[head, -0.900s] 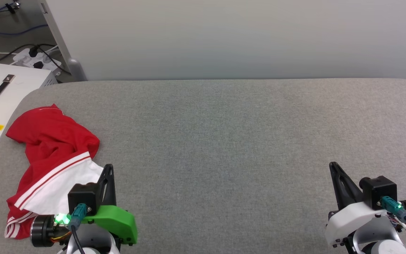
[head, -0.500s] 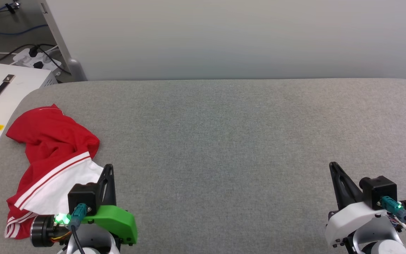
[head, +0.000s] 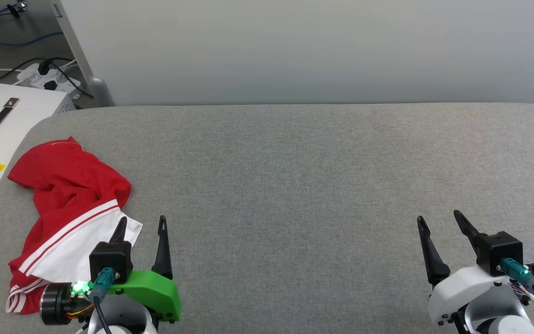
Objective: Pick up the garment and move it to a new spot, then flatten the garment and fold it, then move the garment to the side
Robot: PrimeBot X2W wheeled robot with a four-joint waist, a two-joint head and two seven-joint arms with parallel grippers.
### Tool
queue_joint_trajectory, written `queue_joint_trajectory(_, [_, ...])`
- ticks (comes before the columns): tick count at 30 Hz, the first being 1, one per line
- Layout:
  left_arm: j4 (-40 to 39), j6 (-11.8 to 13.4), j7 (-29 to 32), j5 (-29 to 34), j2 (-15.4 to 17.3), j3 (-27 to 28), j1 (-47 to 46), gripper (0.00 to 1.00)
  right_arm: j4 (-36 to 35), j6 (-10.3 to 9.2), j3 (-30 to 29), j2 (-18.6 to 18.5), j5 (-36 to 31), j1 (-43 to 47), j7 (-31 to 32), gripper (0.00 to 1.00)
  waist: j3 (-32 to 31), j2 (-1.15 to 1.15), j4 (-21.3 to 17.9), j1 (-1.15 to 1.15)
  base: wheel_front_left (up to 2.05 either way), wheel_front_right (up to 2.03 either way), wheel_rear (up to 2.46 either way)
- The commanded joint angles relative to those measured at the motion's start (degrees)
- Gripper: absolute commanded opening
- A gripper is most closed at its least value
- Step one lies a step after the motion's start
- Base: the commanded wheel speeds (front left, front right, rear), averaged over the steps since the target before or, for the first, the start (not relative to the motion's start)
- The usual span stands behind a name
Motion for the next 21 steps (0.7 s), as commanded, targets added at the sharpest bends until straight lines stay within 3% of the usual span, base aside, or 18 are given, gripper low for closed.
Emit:
queue_joint_trajectory(1, [-0.1,0.2,-0.4,-0.2,0.0,0.1,0.0,1.0,0.0,0.0,-0.2,0.0,0.4,-0.1,-0.4,1.0,0.0,0.0,0.0,0.0,0.0,0.0,0.0])
queue_joint_trajectory(21, [-1.1,0.9,-2.8,-1.0,-0.1,0.3,-0.1,1.0,-2.8,-0.01,-0.5,0.0,3.7,-0.7,-2.7,1.0,0.1,0.0,0.0,0.0,0.0,0.0,0.0])
